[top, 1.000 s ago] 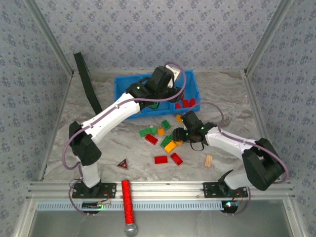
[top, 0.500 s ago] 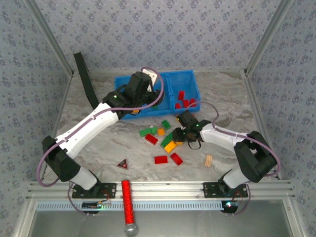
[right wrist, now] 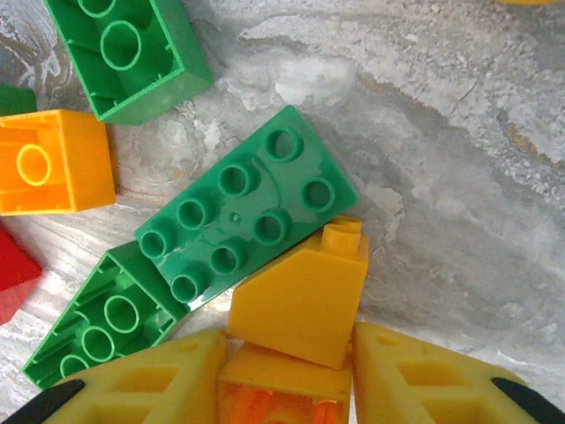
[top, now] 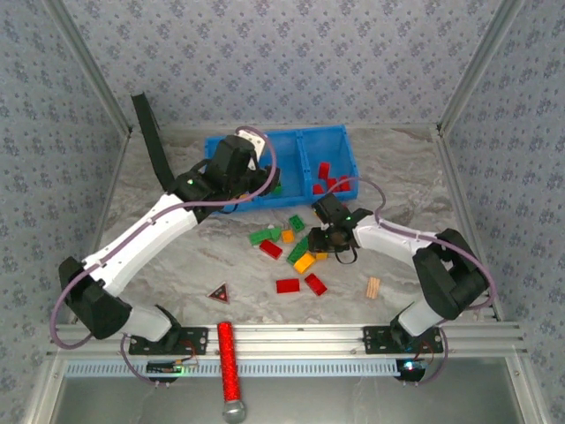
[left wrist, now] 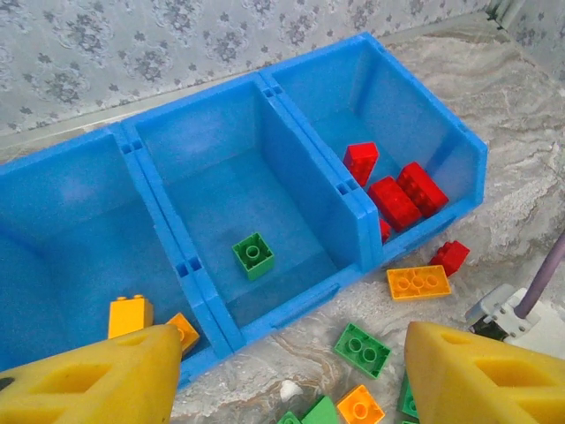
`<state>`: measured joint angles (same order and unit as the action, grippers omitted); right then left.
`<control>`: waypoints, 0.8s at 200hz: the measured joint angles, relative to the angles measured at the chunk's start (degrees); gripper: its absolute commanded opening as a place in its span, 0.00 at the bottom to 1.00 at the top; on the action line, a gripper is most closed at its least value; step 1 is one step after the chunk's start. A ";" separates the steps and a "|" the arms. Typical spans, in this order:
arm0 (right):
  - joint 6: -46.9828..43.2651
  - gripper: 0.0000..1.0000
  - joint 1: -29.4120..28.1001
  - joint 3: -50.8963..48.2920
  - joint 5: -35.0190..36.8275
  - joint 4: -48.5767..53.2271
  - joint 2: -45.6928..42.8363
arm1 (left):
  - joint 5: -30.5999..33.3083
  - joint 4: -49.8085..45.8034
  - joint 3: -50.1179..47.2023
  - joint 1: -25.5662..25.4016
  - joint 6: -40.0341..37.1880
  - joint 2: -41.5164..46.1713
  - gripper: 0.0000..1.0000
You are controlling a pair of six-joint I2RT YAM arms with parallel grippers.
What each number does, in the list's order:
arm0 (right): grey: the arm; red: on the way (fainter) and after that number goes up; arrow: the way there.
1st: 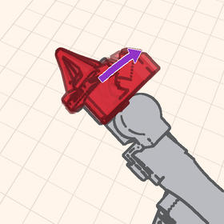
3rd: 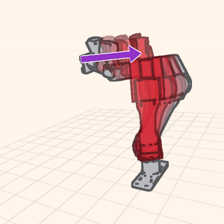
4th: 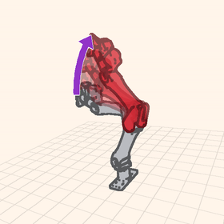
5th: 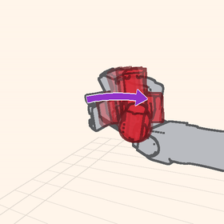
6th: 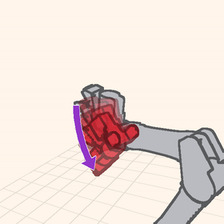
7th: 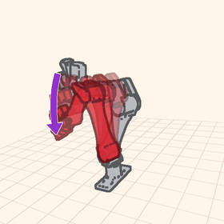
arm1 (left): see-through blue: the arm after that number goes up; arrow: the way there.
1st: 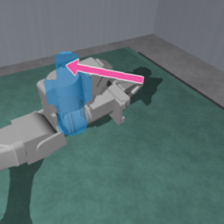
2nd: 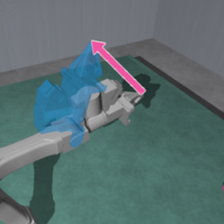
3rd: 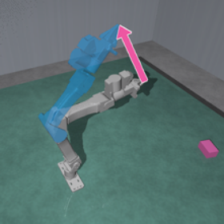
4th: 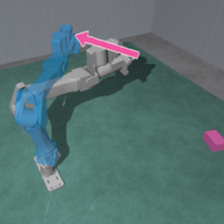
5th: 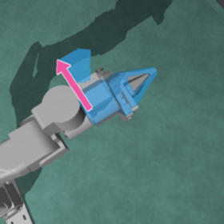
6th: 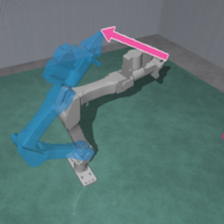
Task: Sort the legos into containers by color
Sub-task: Pick up the lego from the center of the table.
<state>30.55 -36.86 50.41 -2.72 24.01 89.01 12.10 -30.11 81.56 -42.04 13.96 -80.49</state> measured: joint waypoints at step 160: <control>-4.76 0.28 -0.96 9.18 3.98 13.44 4.35 | -0.02 -0.13 -7.13 4.63 0.63 8.90 0.69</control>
<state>25.78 -37.82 59.59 1.26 37.45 93.36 12.08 -30.24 74.43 -37.41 14.59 -71.59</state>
